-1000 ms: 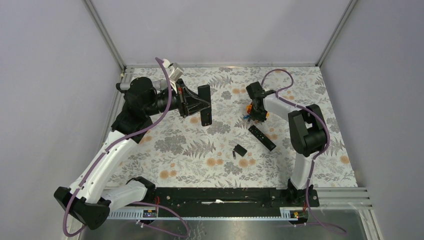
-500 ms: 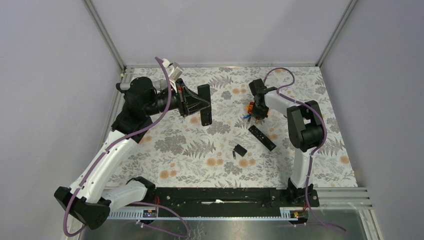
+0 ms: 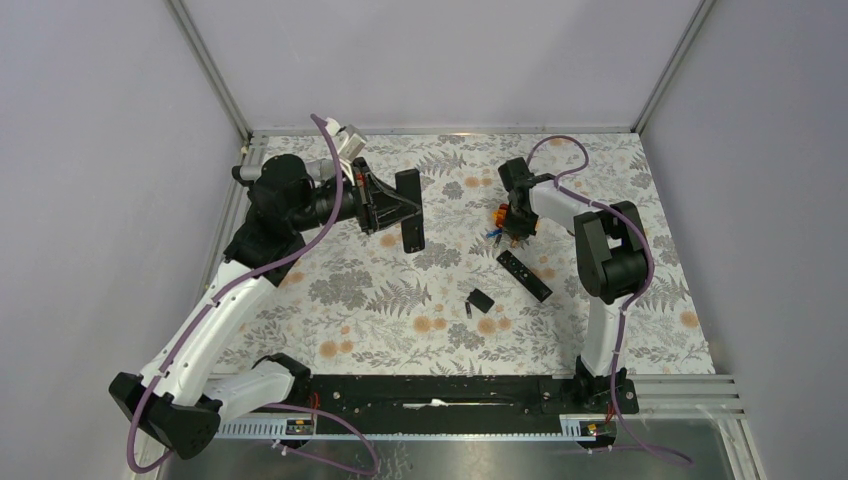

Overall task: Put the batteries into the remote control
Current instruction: Pick up the battery from the center of the board.

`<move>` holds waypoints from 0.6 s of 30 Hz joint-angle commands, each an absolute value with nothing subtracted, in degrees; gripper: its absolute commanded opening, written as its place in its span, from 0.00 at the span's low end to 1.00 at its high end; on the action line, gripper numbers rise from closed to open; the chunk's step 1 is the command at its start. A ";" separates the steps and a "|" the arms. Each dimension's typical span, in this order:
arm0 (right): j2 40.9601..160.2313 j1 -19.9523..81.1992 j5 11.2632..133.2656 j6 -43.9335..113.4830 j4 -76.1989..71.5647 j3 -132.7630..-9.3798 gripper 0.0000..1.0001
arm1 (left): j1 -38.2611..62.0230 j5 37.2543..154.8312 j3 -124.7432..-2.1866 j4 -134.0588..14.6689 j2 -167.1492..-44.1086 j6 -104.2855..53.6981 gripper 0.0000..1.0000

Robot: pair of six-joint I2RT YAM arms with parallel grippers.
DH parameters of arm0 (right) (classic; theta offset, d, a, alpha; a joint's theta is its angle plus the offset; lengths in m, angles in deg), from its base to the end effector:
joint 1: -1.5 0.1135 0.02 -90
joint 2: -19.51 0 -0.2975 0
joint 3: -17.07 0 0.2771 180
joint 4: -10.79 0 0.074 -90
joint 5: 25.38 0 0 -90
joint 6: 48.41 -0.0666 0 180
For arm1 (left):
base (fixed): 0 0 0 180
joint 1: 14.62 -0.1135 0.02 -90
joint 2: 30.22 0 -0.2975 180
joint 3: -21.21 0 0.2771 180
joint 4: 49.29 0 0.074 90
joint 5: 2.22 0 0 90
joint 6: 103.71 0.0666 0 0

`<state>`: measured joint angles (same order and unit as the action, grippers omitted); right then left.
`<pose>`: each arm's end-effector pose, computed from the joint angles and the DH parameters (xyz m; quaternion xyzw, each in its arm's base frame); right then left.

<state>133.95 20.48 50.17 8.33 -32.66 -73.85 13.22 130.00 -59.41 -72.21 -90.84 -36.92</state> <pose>0.4322 0.1311 0.1463 0.1457 0.9614 -0.0235 0.2321 0.2069 -0.1599 0.4612 0.2752 0.6657 -0.5125 0.4674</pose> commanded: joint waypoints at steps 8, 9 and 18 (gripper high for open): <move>127.08 20.39 50.07 7.70 -30.80 -70.12 0.07 | 12.89 130.37 -59.24 -66.83 -90.58 -39.89 0.00; 125.56 20.39 50.29 7.87 -30.72 -70.06 0.07 | 12.89 130.33 -59.27 -66.51 -91.07 -40.58 0.00; 110.29 20.39 55.24 8.23 -28.13 -67.86 0.08 | 12.98 129.78 -61.26 -62.35 -99.85 -52.20 0.00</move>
